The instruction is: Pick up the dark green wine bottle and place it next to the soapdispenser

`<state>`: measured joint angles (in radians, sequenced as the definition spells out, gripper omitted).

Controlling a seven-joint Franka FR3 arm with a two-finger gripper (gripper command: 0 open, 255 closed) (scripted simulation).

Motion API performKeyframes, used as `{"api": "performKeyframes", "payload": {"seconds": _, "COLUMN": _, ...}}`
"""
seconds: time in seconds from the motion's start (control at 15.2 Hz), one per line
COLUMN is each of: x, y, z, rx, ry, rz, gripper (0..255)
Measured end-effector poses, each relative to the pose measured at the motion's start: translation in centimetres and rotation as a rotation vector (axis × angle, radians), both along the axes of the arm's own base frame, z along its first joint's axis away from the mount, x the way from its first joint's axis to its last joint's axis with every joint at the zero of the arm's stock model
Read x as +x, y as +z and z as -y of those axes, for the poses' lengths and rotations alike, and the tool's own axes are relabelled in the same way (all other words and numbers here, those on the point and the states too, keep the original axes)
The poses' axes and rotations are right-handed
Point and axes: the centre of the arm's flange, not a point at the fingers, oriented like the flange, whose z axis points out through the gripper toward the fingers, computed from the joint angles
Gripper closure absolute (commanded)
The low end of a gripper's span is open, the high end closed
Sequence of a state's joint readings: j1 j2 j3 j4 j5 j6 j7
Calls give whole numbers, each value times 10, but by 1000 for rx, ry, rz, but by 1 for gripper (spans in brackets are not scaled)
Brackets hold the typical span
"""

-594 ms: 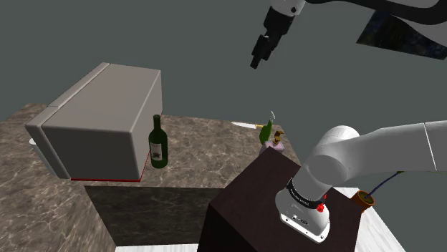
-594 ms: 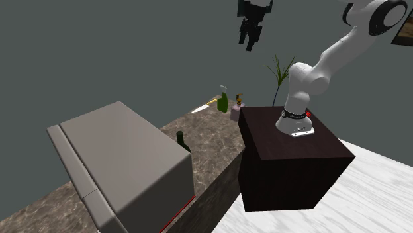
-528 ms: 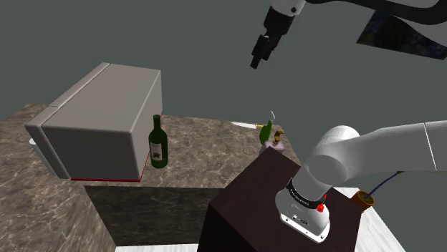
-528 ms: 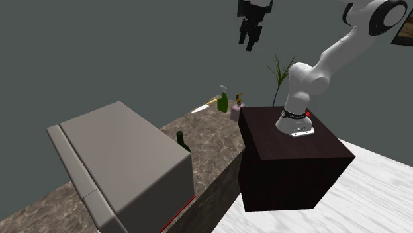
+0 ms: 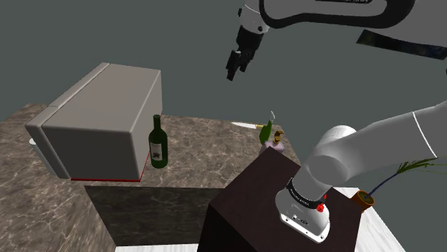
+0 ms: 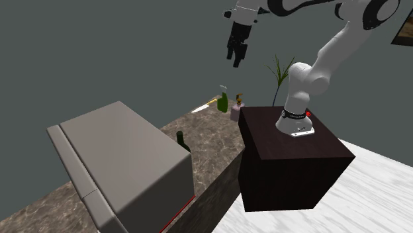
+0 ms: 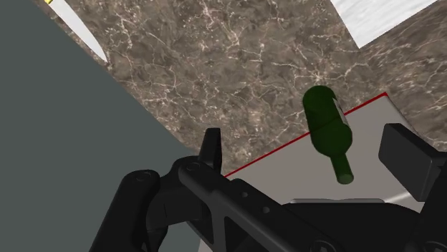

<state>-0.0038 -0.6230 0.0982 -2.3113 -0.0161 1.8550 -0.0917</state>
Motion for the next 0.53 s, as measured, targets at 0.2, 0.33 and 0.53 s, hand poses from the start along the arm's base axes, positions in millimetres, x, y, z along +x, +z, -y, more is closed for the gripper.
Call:
{"api": "performKeyframes", "payload": {"seconds": 0.2, "x": 27, "y": -25, "z": -16, "rx": 4, "ry": 5, "rz": -7, "gripper": 0}}
{"api": "performKeyframes", "payload": {"seconds": 0.33, "x": 45, "y": -45, "z": -30, "rx": 7, "ry": 8, "rz": -10, "gripper": 0}}
{"api": "performKeyframes", "payload": {"seconds": 0.53, "x": 69, "y": -68, "z": -45, "rx": 11, "ry": 13, "rz": -16, "gripper": 0}}
